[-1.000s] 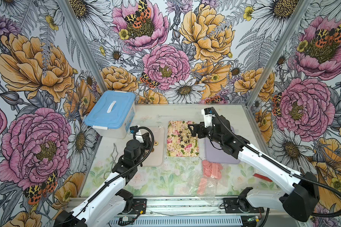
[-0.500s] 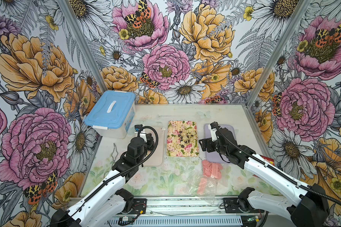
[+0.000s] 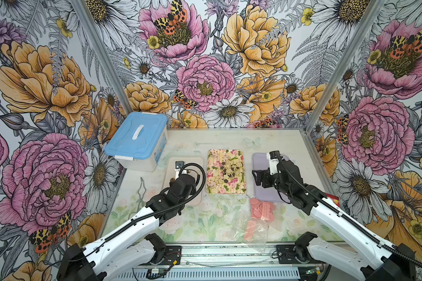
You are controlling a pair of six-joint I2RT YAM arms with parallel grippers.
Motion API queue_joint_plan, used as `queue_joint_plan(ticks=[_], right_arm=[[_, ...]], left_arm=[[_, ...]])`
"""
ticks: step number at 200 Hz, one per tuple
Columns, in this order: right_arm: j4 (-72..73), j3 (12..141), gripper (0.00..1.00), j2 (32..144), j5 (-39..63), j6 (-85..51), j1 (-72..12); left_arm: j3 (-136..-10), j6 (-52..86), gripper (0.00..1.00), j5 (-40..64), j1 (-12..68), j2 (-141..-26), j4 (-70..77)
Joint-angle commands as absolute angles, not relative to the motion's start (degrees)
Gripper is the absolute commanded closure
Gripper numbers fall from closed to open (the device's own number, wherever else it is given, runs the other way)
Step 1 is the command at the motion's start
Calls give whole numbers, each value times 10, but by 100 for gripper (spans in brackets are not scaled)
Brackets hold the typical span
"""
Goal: Pour cookies out of the ziploc bag
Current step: 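Pour the cookies out of the ziploc bag onto the tray.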
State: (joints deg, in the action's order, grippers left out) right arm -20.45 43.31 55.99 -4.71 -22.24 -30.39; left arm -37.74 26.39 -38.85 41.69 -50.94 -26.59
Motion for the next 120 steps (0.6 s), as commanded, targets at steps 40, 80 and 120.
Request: queue_joint_plan(ticks=[40,80,120], right_arm=[[-185,420,12,547,-42,-225,-299],[-183,414,12,524,-47,-222,-295],[-181,419,11,523,-31,-224,-292]], left_arm=[[-384,349,100,-579,293,-508,-381],[-386,424,100,-558,201,-585,-378],[-404,426,100,-586,163,-605,-423]])
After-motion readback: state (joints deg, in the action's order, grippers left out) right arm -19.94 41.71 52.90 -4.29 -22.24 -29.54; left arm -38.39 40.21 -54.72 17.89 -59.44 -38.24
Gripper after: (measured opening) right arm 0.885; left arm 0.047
